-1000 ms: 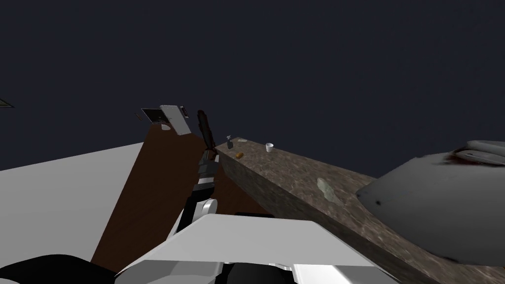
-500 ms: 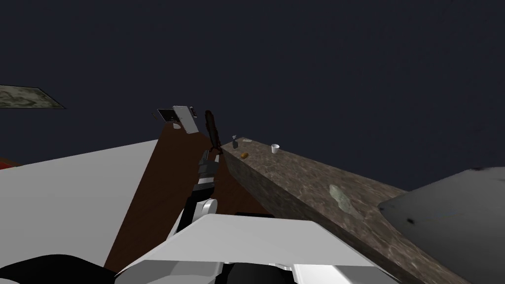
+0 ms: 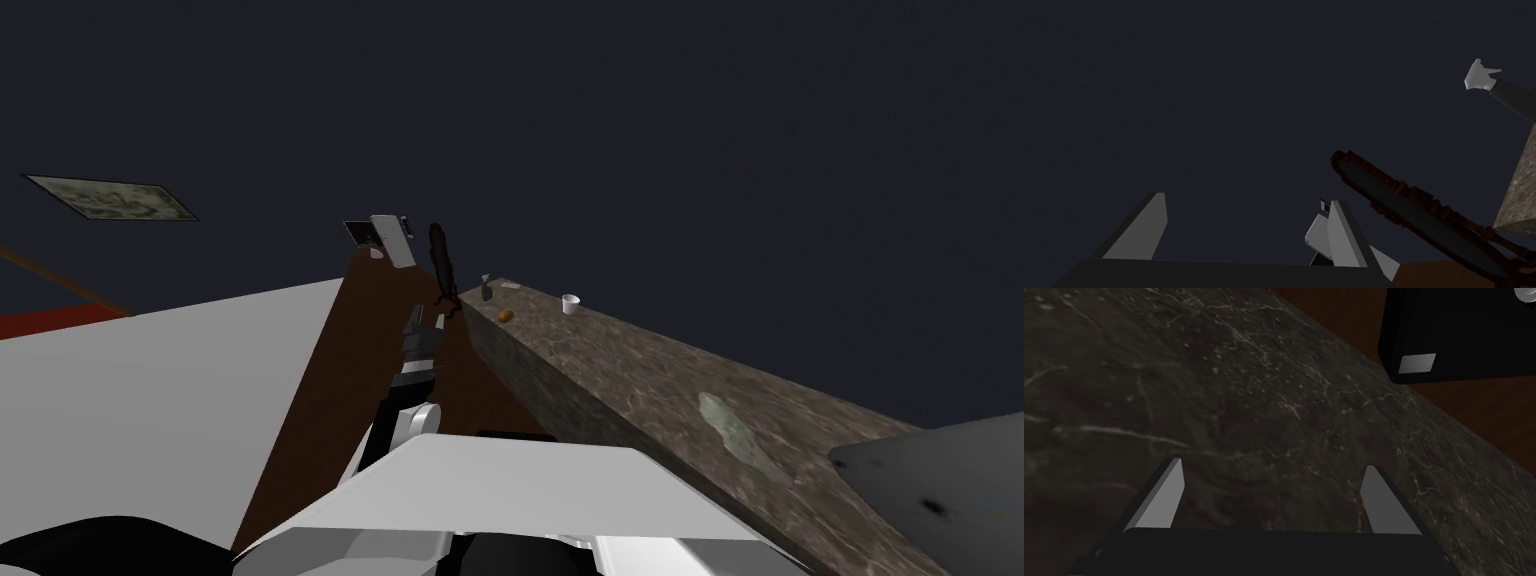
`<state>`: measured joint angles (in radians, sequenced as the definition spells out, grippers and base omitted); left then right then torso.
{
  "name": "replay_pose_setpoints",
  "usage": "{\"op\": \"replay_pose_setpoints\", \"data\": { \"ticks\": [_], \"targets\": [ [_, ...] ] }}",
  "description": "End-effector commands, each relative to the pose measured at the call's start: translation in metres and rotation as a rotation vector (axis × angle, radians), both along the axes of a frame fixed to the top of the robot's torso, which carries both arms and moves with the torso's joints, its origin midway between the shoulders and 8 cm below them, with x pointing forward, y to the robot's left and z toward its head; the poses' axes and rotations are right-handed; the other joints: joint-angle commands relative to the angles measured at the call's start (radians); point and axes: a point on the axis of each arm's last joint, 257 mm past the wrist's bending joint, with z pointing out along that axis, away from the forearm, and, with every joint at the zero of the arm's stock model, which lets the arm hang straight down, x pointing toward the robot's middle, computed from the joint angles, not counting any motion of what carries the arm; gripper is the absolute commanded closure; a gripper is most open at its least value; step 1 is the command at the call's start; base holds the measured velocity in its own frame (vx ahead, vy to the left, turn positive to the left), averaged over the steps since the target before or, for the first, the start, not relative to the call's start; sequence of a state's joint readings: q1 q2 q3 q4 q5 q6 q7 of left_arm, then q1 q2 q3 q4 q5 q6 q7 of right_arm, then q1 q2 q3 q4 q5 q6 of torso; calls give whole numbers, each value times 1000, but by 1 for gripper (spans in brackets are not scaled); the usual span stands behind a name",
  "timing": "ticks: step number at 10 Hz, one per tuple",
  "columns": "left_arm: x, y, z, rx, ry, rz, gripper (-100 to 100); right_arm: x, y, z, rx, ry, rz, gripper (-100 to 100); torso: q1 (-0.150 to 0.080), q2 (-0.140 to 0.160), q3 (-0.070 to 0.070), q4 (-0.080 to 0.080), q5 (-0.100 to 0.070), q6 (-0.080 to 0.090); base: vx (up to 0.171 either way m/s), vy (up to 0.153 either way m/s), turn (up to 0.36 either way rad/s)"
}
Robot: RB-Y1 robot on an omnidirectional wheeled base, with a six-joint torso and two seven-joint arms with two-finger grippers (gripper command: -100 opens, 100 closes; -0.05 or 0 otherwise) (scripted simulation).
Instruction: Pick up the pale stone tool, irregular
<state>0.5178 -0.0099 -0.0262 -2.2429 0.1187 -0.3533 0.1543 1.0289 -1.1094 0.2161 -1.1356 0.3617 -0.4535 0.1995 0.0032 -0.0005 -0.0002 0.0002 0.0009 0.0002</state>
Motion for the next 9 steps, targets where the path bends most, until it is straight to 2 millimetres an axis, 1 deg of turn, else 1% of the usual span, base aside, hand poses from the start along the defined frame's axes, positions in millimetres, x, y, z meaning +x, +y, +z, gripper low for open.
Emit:
{"op": "replay_pose_setpoints", "data": {
  "ticks": [1,3,5,6,7,9],
  "targets": [
    [0,0,0,0,0,0,0,-7,-13,10,-25,32,20,-100,0,0,0,0,0,0,14,34,72],
    [0,0,0,0,0,0,0,-42,-56,35,-103,142,76,-100,-1,-1,0,0,0,0,26,44,187],
    [0,0,0,0,0,0,0,-66,-92,63,-168,235,128,-100,1,-2,-1,0,0,0,38,66,194],
    [0,0,0,0,0,0,0,-74,-107,76,-195,274,152,-100,1,-2,-1,0,0,0,34,76,179],
    [0,0,0,0,0,0,0,-74,-107,76,-195,274,153,-100,2,-2,-1,0,0,0,22,45,70],
    [0,0,0,0,0,0,0,-82,-133,99,-240,336,199,-100,0,-1,0,0,0,0,36,35,132]
  ]
}}
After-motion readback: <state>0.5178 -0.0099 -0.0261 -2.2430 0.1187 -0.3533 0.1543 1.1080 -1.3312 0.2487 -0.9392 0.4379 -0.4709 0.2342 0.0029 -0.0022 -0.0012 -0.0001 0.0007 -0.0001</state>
